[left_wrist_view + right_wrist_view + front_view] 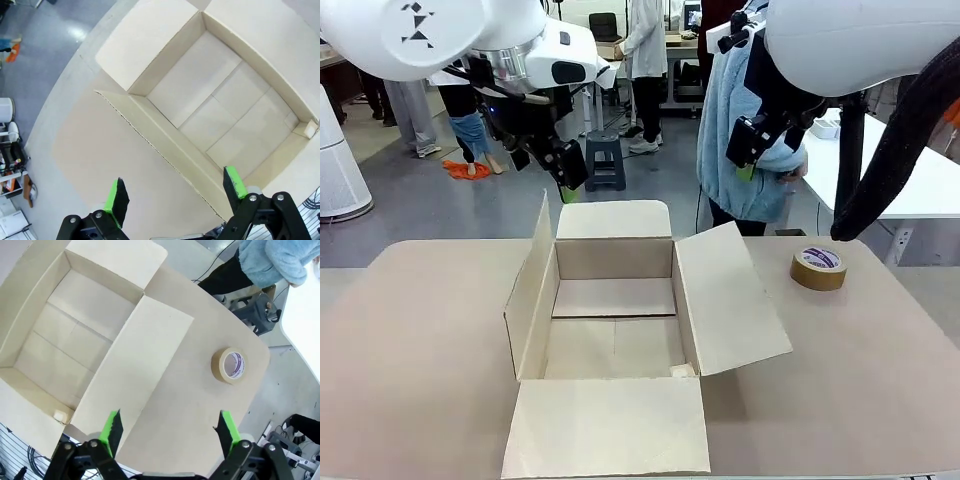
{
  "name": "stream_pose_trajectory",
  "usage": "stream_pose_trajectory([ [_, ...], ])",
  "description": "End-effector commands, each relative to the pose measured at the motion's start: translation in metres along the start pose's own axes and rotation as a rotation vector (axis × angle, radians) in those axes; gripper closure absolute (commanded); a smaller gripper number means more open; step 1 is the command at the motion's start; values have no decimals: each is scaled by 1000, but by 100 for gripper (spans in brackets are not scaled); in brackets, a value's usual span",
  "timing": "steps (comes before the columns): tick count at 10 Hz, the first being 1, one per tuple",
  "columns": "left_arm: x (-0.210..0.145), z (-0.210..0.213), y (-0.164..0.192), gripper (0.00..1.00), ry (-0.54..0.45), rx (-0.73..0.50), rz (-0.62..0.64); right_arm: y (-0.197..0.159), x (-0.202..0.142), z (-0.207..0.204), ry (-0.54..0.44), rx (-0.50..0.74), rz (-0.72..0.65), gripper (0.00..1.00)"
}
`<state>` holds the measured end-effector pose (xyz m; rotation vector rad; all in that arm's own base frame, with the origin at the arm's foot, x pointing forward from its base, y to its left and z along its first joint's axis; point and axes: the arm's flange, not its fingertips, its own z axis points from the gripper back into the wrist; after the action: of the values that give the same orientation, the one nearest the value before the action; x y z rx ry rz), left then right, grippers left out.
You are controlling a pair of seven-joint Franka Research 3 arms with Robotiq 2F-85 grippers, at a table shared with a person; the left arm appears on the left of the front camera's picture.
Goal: Wrap the clocks to prevent damage.
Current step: Open the side flaps of the Package Box.
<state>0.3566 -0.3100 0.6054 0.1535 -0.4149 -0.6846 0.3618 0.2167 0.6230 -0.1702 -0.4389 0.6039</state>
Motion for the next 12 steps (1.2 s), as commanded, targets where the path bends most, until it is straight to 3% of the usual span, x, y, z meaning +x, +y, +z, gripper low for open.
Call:
stream_pose_trajectory([
  [1, 1, -7, -2, 0, -5, -24, 7, -5, -1, -6, 1, 13, -14, 0],
  [9, 2, -7, -1, 0, 7, -11, 0, -5, -1, -6, 1, 13, -14, 0],
  [10, -1, 11, 0, 0, -95, -154, -172, -4, 0, -4, 7, 4, -8, 0],
  [12, -10, 35, 39, 0, -320, -347, -324, -26, -6, 15, -272, 81, 128, 0],
])
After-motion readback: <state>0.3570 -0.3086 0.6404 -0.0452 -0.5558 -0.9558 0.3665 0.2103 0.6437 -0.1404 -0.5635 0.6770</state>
